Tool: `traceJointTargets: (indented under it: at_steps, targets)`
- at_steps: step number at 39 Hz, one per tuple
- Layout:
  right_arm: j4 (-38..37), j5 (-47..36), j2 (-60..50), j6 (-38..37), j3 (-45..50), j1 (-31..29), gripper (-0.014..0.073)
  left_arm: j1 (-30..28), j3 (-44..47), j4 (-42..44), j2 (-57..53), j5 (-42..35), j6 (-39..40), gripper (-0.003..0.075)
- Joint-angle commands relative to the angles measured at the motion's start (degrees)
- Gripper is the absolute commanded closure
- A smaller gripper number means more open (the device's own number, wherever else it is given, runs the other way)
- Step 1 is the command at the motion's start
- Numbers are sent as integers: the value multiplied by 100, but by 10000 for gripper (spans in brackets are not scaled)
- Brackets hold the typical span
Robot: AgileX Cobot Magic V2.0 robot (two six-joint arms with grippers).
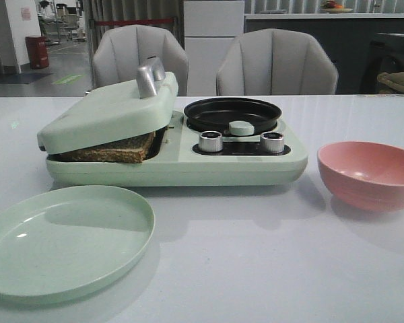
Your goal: Make breakfast with bread and shrimp
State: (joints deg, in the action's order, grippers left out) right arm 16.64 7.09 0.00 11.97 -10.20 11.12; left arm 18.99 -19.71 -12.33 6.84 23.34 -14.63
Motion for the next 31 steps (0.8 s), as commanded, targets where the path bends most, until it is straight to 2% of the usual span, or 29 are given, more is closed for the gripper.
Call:
traceJointTargets:
  at_steps: [1, 21, 31]
  targets:
    - [67, -640, 74, 24, -148, -2, -11, 51, -159, -93, 53, -478, 64, 607]
    - [450, -412, 124, 24, -193, -2, -11, 51, -159, -93, 53, -500, 64, 607]
    - [463, -254, 972, 24, -828, -2, -11, 51, -159, -93, 53, -500, 64, 607]
